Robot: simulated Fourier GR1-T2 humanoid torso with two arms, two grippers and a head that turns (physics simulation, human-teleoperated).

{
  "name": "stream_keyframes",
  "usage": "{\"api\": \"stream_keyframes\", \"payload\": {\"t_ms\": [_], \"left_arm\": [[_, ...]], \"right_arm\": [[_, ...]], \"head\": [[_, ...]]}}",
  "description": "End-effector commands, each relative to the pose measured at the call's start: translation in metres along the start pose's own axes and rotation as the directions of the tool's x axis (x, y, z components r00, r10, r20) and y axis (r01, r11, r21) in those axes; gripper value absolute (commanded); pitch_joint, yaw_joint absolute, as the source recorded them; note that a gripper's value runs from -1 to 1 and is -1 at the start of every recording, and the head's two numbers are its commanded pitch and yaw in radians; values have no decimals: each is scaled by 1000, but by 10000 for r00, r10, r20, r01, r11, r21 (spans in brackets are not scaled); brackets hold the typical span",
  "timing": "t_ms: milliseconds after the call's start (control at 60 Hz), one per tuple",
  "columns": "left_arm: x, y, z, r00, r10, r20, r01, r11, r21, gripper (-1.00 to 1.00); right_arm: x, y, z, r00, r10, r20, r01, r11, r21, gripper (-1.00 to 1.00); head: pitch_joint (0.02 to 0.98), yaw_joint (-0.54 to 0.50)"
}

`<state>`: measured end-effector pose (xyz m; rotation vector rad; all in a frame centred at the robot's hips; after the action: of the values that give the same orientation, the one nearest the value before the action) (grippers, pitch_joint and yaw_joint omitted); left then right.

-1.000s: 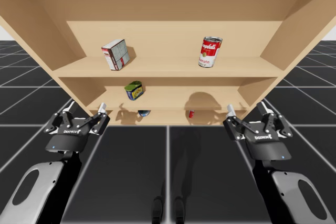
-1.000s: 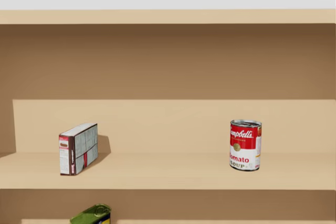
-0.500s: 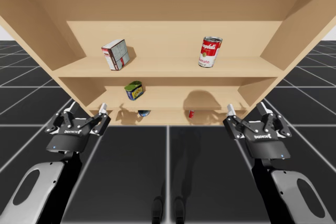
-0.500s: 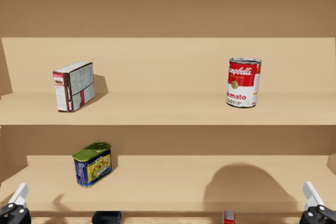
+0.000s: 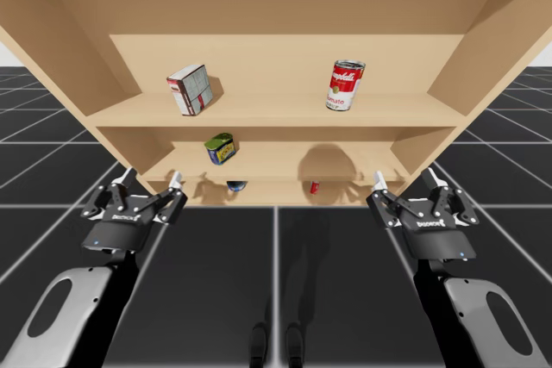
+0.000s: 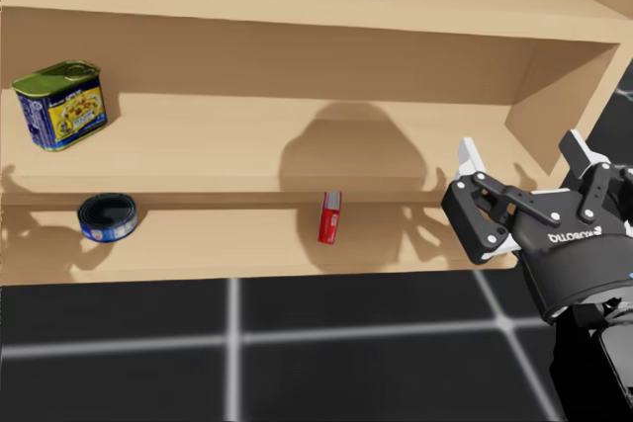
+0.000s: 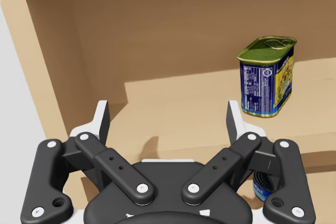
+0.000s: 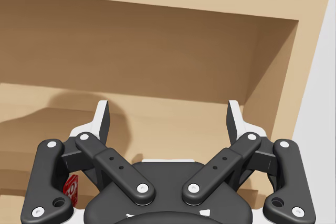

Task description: Find the gelatin box on the shelf and bring it to me.

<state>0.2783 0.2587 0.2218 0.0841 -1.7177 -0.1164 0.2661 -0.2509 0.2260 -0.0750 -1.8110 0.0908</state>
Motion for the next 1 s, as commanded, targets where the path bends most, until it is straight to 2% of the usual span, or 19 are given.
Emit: {"api": "stream_keyframes", "payload": {"t_ms": [17, 100, 233, 267, 300, 317, 350, 400, 467, 550, 667, 700, 733, 750, 850, 900, 1000], "left_arm": [[-1, -4, 0, 10000, -55, -30, 55, 9999, -97, -1000], [-1, -4, 0, 10000, -56, -34, 55, 9999, -105, -1000], [0, -4, 0, 10000, -19, -33, 19, 10000, -83, -1000], [-1, -4, 0, 10000, -15, -40, 14, 10000, -74, -1000], [0, -4, 0, 10000, -8, -47, 7, 10000, -62, -1000], [0, -4, 0, 10000, -2, -48, 2, 10000, -59, -1000], [0, -4, 0, 10000, 17, -55, -17, 10000, -56, -1000], [0, -4, 0, 10000, 21, -68, -21, 10000, -52, -1000], [-1, -4, 1, 10000, 29, -85, -29, 10000, -56, -1000], [-1, -4, 1, 9999, 36, -114, -36, 10000, -55, -1000], [-1, -4, 0, 9999, 3, -131, -4, 10000, -61, -1000], [-2, -4, 0, 9999, -2, -136, 1, 10000, -63, -1000], [-2, -4, 0, 9999, -1, -140, 0, 10000, -69, -1000], [-2, -4, 0, 9999, -2, -141, 1, 10000, -73, -1000], [-2, -4, 0, 9999, -8, -145, 7, 10000, -91, -1000], [-2, -4, 0, 9999, -9, -141, 8, 10000, -95, -1000], [-2, -4, 0, 9999, -9, -135, 7, 9999, -116, -1000]], "right_arm": [[-1, 0, 0, 10000, 14, -49, -14, 10000, 9, -1000], [-2, 2, 0, 10000, 32, -94, -32, 10000, 25, -1000], [-5, 6, -1, 9980, -431, -463, 437, 9990, 124, -1000], [-5, 7, -2, 9966, -455, -687, 459, 9989, 47, -1000], [-4, 8, -1, 9928, -856, -837, 871, 9961, 142, -1000], [-3, 9, 0, 9917, -942, -871, 961, 9952, 186, -1000], [-2, 10, 0, 9908, -966, -948, 988, 9949, 189, -1000], [-1, 15, 4, 9865, -1188, -1128, 1215, 9925, 168, -1000], [-3, 21, 8, 9833, -1194, -1376, 1209, 9927, 21, -1000], [-12, 32, 13, 9785, -1040, -1782, 1045, 9945, -65, -1000], [-36, 46, 20, 9679, -569, -2447, 636, 9978, 195, -1000], [-42, 49, 21, 9636, -522, -2622, 599, 9980, 212, -1000], [-45, 51, 21, 9632, -414, -2657, 500, 9984, 256, -1000], [-49, 53, 21, 9631, -276, -2678, 362, 9990, 274, -1000], [-63, 62, 16, 9590, 18, -2835, 78, 9994, 329, -1000], [-70, 67, 12, 9571, 278, -2884, -195, 9993, 316, -1000], [-80, 75, 5, 9534, 502, -2975, -391, 9983, 435, -1000]], "head": [[724, -215], [743, -228], [750, -225], [749, -220], [748, -216], [747, -215], [746, -212], [746, -207], [743, -203], [740, -200], [736, -202], [735, -205], [734, -207], [733, -208], [732, -210], [730, -210], [726, -204]]}}
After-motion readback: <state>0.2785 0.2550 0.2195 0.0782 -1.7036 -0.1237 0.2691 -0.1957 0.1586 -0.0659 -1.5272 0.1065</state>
